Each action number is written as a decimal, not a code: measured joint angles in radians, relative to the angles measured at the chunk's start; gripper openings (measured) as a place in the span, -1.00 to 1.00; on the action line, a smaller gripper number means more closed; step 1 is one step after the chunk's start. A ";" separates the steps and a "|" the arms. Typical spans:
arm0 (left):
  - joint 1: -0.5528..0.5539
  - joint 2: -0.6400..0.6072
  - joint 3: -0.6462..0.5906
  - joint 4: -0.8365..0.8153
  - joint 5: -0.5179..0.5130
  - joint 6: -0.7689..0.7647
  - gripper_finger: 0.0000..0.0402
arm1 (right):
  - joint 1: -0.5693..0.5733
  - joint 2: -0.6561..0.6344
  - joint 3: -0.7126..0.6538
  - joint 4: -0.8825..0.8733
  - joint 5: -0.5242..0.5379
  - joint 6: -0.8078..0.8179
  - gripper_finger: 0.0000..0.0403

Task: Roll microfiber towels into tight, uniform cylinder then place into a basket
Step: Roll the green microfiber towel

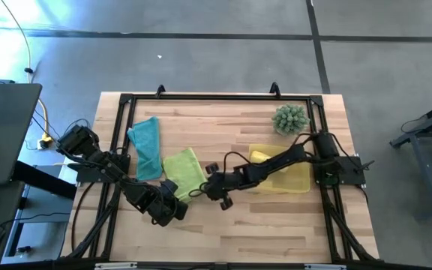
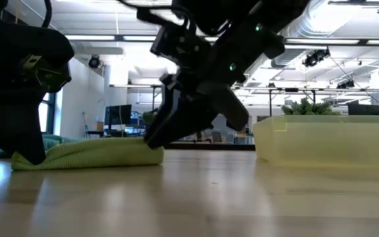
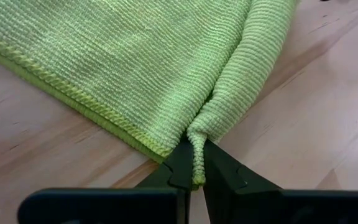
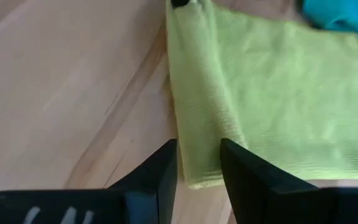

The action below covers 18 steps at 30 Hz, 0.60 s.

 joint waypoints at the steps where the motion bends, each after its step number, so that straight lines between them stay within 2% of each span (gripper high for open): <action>1: 0.000 0.000 0.000 0.000 0.000 0.000 -0.92 | -0.004 0.003 0.000 -0.003 -0.024 0.000 -0.44; 3: 0.000 0.000 0.000 0.000 -0.001 0.000 -0.92 | -0.011 0.015 0.000 0.014 -0.060 0.000 -0.44; 8: 0.000 0.000 0.000 0.003 -0.004 0.000 -0.92 | -0.016 0.050 0.000 0.014 -0.073 -0.040 -0.39; 18: 0.000 0.000 -0.001 0.010 -0.004 0.000 -0.92 | -0.026 0.059 0.002 0.018 -0.047 -0.021 -0.03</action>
